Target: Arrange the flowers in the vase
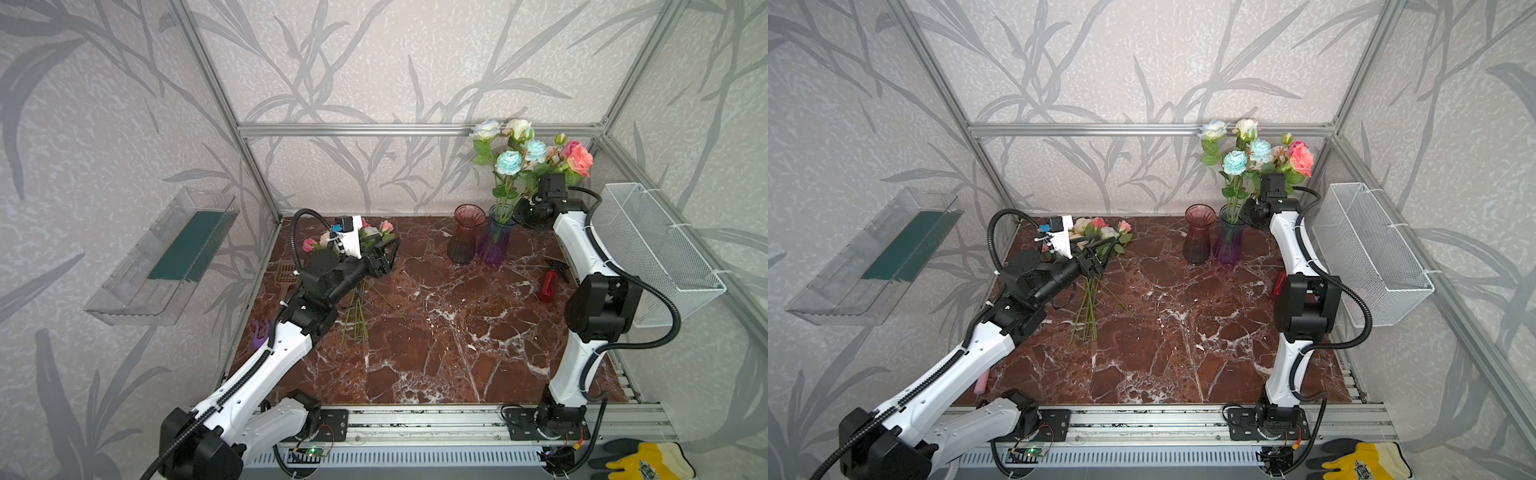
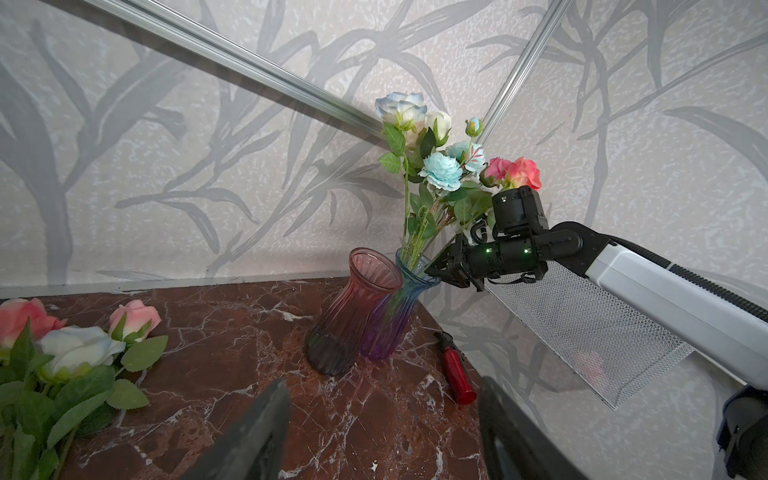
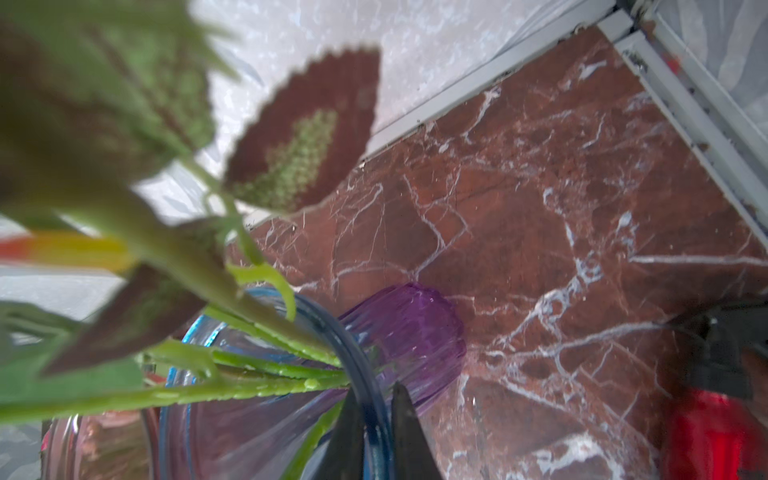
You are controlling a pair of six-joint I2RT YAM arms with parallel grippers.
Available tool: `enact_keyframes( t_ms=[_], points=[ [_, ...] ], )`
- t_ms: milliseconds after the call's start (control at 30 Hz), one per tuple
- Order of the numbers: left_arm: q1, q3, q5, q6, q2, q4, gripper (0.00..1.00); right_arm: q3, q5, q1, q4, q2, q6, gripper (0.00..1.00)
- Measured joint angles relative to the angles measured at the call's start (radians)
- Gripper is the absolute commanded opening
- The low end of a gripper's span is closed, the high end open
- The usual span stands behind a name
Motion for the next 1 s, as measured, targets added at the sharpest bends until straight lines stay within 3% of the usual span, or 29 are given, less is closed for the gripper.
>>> enact_keyframes(
  t_ms=[100, 233, 300, 500, 733, 1000],
  points=[
    [0.012, 0.0, 0.008, -0.008, 0.003, 0.006, 0.72, 0.056, 0.003, -0.006, -0.031, 0.034, -0.004, 0.0],
    [0.019, 0.0, 0.015, -0.017, 0.006, 0.016, 0.72, 0.078, -0.005, -0.011, -0.059, 0.043, -0.003, 0.16],
    [0.02, 0.0, 0.019, -0.021, 0.01, 0.019, 0.72, 0.084, -0.006, -0.014, -0.068, 0.043, -0.002, 0.31],
    [0.022, 0.0, 0.029, -0.024, 0.014, 0.019, 0.72, 0.101, -0.013, -0.029, -0.058, 0.041, 0.004, 0.43],
    [0.023, 0.0, 0.035, -0.027, 0.015, 0.021, 0.72, 0.051, -0.019, -0.034, -0.05, 0.0, 0.011, 0.45],
    [0.025, 0.0, 0.035, -0.031, 0.016, 0.026, 0.72, -0.267, -0.043, -0.036, 0.006, -0.243, 0.039, 0.43]
  ],
)
